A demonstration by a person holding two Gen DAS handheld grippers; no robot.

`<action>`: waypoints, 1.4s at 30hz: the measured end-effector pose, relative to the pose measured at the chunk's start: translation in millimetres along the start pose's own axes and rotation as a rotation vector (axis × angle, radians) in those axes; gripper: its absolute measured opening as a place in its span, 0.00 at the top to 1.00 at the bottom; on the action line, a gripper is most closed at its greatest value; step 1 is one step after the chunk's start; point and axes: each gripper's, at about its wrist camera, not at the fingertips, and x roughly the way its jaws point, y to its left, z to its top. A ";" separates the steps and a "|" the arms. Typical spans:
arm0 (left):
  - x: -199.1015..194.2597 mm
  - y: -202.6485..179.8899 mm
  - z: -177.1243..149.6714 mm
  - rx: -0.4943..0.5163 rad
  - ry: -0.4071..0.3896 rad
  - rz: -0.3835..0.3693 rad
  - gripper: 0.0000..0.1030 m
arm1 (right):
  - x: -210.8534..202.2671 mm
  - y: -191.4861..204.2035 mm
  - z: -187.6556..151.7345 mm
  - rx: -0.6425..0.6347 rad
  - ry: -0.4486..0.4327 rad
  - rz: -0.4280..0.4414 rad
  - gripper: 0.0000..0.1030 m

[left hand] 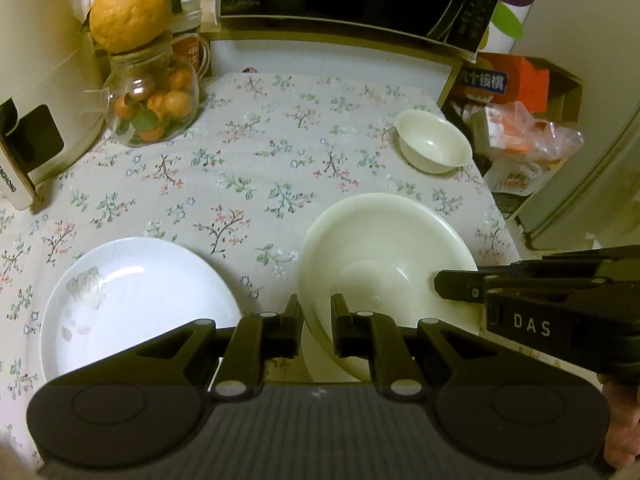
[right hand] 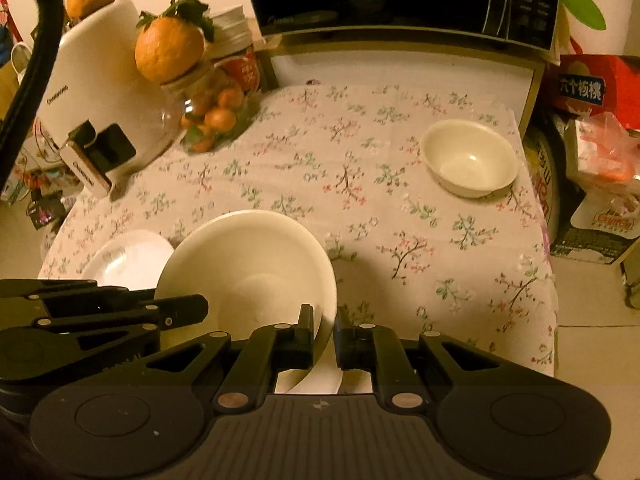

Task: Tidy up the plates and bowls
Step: 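Carry the cream bowl with both tools and lower it beside the plate stack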

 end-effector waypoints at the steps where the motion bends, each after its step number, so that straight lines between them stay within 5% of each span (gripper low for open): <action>1: 0.1 0.4 -1.5 0.003 0.003 0.001 0.89 | 0.4 0.6 -1.0 -0.003 0.004 0.000 0.90; 42: 38.3 -13.7 -27.4 0.072 0.086 0.057 0.77 | 18.4 7.0 -23.0 -0.081 0.108 -0.060 0.86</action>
